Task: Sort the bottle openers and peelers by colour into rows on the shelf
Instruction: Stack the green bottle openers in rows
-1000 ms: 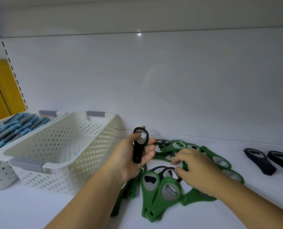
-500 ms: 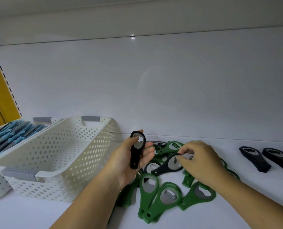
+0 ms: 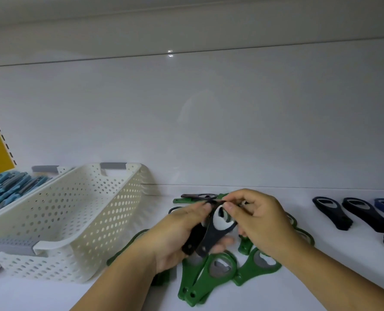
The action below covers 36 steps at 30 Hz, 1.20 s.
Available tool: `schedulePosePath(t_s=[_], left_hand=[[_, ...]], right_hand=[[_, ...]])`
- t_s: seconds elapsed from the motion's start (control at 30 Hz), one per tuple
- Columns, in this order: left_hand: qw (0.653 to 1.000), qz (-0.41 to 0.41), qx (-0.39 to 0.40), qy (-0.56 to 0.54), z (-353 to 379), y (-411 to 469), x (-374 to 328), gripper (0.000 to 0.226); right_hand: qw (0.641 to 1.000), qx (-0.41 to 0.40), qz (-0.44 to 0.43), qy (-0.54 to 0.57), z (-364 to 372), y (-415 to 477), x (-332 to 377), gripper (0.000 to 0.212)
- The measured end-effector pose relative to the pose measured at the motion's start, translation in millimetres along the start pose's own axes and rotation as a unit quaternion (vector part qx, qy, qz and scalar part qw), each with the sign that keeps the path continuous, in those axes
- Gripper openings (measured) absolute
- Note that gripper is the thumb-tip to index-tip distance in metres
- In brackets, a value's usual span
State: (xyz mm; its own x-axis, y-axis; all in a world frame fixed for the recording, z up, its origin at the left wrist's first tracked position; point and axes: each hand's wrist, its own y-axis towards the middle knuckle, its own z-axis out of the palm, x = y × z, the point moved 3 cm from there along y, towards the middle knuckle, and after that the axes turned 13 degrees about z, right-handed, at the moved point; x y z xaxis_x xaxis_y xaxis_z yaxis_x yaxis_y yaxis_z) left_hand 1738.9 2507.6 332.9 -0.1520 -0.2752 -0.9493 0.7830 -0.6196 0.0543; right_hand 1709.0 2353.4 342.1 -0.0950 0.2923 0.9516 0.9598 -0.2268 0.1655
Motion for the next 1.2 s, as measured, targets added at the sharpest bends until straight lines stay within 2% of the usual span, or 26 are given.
schedulePosePath(t_s=[0.07, 0.17, 0.2, 0.27, 0.33, 0.4, 0.43, 0.6, 0.67, 0.73, 0.8, 0.97, 1.2], left_hand=[[0.998, -0.019, 0.061, 0.019, 5, -3, 2, 0.035], [0.999, 0.021, 0.026, 0.043, -2, 1, 1, 0.037], [0.999, 0.041, -0.014, 0.032, -6, 4, -1, 0.037], [0.992, 0.074, -0.101, -0.027, -15, 7, -6, 0.038], [0.981, 0.095, -0.151, -0.070, -22, 9, -11, 0.040], [0.977, 0.097, -0.171, -0.086, -24, 9, -13, 0.043], [0.976, 0.095, -0.174, -0.089, -25, 8, -13, 0.044], [0.973, 0.094, -0.194, -0.084, -28, 9, -11, 0.056], [0.972, 0.085, -0.201, -0.084, -29, 9, -10, 0.051], [0.977, 0.073, -0.189, -0.074, -27, 9, -9, 0.038], [0.979, 0.064, -0.179, -0.077, -26, 9, -8, 0.036], [0.981, 0.061, -0.163, -0.086, -30, 10, -8, 0.048], [0.986, 0.023, -0.133, -0.098, -26, 9, -6, 0.036]], right_hand=[[1.000, 0.015, 0.008, 0.024, 4, -1, -3, 0.012], [0.999, 0.010, 0.020, 0.049, 3, 4, -10, 0.012], [1.000, -0.009, -0.005, 0.010, 0, 7, -13, 0.013], [0.982, -0.015, -0.098, -0.158, -2, 11, -17, 0.017], [0.931, 0.072, -0.167, -0.315, 9, 10, -21, 0.024], [0.884, 0.149, -0.189, -0.400, 21, 10, -27, 0.030], [0.872, 0.158, -0.197, -0.419, 25, 10, -27, 0.030], [0.884, 0.085, -0.173, -0.427, 15, 13, -25, 0.021], [0.882, 0.076, -0.150, -0.440, 13, 11, -24, 0.024], [0.871, 0.081, -0.108, -0.472, 14, 12, -27, 0.039], [0.858, 0.089, -0.076, -0.500, 13, 12, -30, 0.053], [0.854, 0.110, -0.064, -0.504, 13, 12, -29, 0.052], [0.821, 0.147, -0.080, -0.546, 14, 11, -30, 0.053]])
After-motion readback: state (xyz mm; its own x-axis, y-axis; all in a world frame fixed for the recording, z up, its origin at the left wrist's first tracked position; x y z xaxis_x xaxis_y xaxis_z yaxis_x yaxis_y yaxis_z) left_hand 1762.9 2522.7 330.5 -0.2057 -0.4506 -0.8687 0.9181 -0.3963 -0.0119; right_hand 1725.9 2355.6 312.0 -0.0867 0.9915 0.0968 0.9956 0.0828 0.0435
